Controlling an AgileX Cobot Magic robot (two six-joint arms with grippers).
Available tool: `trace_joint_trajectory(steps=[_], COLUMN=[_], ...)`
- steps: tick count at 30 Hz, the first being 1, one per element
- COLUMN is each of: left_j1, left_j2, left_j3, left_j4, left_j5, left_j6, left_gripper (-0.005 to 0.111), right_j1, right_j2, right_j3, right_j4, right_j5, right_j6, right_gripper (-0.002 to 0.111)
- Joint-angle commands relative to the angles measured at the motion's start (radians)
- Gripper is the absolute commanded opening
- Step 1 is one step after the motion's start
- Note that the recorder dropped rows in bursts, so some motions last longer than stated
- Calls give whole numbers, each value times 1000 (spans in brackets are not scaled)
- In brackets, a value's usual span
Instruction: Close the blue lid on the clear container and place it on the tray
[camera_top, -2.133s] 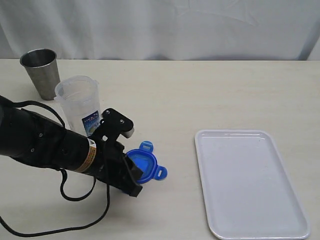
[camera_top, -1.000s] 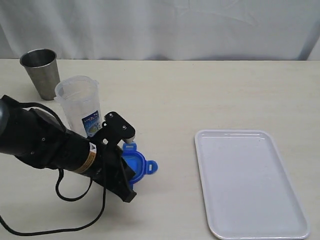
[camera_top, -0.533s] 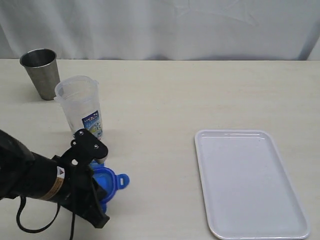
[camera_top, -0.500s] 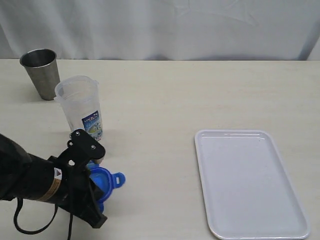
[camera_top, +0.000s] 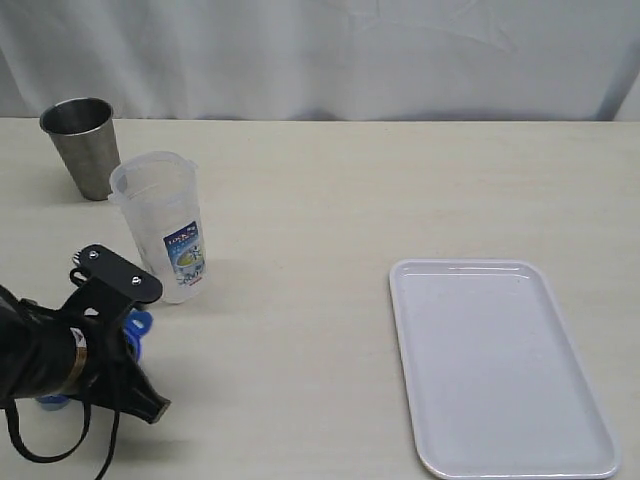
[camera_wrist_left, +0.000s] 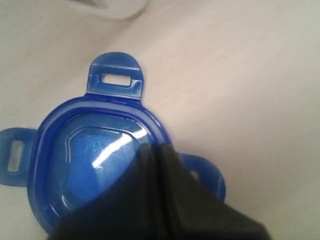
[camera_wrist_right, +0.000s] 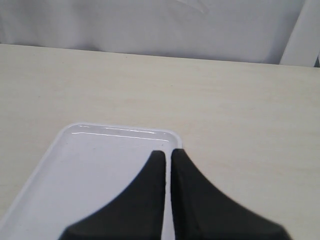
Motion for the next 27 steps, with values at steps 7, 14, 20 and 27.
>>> trace_joint_trajectory(steps=[7, 14, 20, 27], left_j1=[-1, 20, 296, 585], left_j2=[19, -92, -185, -162], left_j3=[19, 19, -17, -181], left_j4=[74, 85, -13, -48], left_j5=[196, 214, -128, -293], left_j6=[-221, -291, -172, -211], left_gripper=[0, 36, 38, 37], right_j1=[1, 1, 1, 1], right_j2=[-5, -5, -5, -5], right_j3=[2, 2, 2, 2], right_j4=[0, 0, 0, 0], right_j5=[-1, -1, -1, -1], right_j6=[-3, -3, -3, -3], right_gripper=[4, 4, 4, 4])
